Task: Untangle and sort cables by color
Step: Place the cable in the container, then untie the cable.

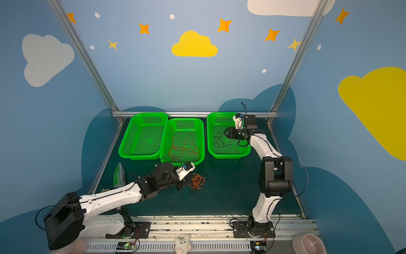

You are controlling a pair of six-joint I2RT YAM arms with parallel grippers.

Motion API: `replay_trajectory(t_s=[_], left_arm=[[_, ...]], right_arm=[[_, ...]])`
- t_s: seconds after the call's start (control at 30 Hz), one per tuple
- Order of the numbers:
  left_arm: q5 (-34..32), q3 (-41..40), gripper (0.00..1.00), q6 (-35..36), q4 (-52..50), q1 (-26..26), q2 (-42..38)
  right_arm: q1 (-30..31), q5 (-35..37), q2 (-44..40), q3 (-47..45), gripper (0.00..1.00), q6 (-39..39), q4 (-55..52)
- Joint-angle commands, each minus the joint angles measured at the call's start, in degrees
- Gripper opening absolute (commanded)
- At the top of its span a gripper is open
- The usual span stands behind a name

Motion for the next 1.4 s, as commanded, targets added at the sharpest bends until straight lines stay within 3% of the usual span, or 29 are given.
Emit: replay_trajectory(t_s=[0.0, 0.17, 0.43, 0.6, 0.7, 0.9, 1.03, 1.13, 1.2, 1.3, 1.37], left_arm=[[2.10, 2.48, 0.03, 0.86, 1.06, 0.51, 0.09], [3.18, 4.19, 0.03, 1.08, 1.81, 0.64, 0.30], [4.44, 6.56, 0.03, 1.83, 2.21, 0.65, -1.12], [5.58, 9.56, 0.03, 2.78, 0.74, 0.66, -1.81], [7.22, 10.91, 0.03, 3.17, 0.44, 0.65, -2.13], [9.88, 12.19, 0.03, 4.74, 0.71, 0.66, -2.84], [9.47, 12.91, 0.03, 5.94, 0.38, 0.63, -3.46], [9.05, 13.57, 0.03, 6.86, -0.48, 0.66, -3.83], [8.67, 13.93, 0.03, 7.44, -1.16, 0.60, -3.99], [8.60, 14.05, 0.03, 8.15, -1.74, 0.62, -4.29], [6.67, 14.07, 0.03, 8.37, -1.83, 0.73, -4.45]], right_arm=[[0.39, 4.66, -6.66, 0.74, 0.61, -2.17, -3.26], [1.30, 3.02, -17.62, -7.14, 0.62, -2.74, -1.38], [10.83, -11.93, -36.65, -28.30, 0.58, -6.53, 8.71], [16.51, -14.86, -44.08, -39.94, 0.58, -4.12, 17.19], [18.95, -14.47, -44.16, -44.58, 0.56, -2.04, 20.23], [20.63, -14.04, -41.60, -45.62, 0.41, -1.54, 18.78], [20.64, -12.38, -41.74, -45.22, 0.19, -0.25, 16.52], [20.66, -11.39, -41.51, -45.26, 0.12, -0.15, 15.52], [20.70, -10.33, -41.91, -45.26, 0.13, -0.17, 14.69], [20.63, -8.32, -43.77, -45.51, 0.37, 0.01, 13.64], [20.64, -5.82, -45.49, -46.02, 0.45, 0.33, 13.34]])
